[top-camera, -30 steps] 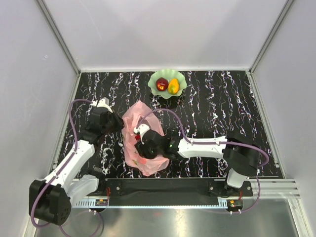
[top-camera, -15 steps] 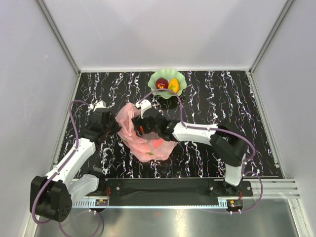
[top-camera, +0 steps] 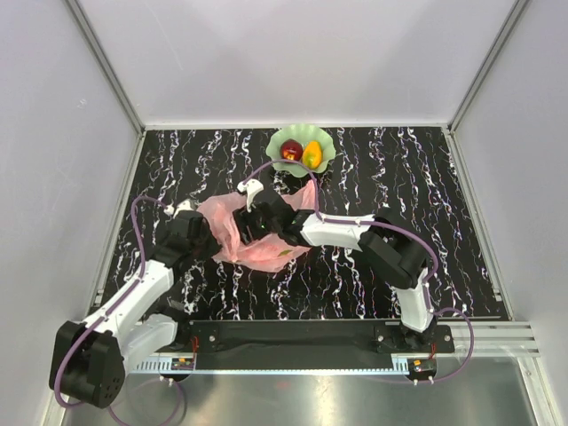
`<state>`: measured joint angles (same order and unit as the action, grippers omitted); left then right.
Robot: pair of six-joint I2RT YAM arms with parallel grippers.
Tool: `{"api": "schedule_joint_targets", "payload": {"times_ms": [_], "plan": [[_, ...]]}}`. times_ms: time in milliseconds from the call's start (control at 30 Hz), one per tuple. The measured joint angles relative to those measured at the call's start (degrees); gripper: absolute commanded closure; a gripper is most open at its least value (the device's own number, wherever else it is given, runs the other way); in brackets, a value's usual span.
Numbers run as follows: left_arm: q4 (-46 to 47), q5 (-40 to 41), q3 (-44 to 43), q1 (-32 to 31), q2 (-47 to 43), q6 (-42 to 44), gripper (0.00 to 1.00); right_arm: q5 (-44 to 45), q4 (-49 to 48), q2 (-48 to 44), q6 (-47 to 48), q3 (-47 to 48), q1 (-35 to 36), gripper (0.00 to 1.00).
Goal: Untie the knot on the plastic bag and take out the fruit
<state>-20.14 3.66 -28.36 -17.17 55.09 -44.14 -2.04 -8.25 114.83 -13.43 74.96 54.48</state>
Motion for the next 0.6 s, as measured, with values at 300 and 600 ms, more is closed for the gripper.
{"api": "schedule_joint_targets", "payload": {"times_ms": [300, 600], "plan": [[-4.26, -0.44, -0.81, -0.5, -16.33, -3.98, 1.0, -7.39, 10.16, -6.97, -6.1, -3.56, 0.0, 0.96], [-3.04, -0.28, -1.18, -0.5, -21.9, -8.52, 1.0, 2.67, 20.55, -16.98, -10.97, -13.55, 0.28, 1.0]]}}
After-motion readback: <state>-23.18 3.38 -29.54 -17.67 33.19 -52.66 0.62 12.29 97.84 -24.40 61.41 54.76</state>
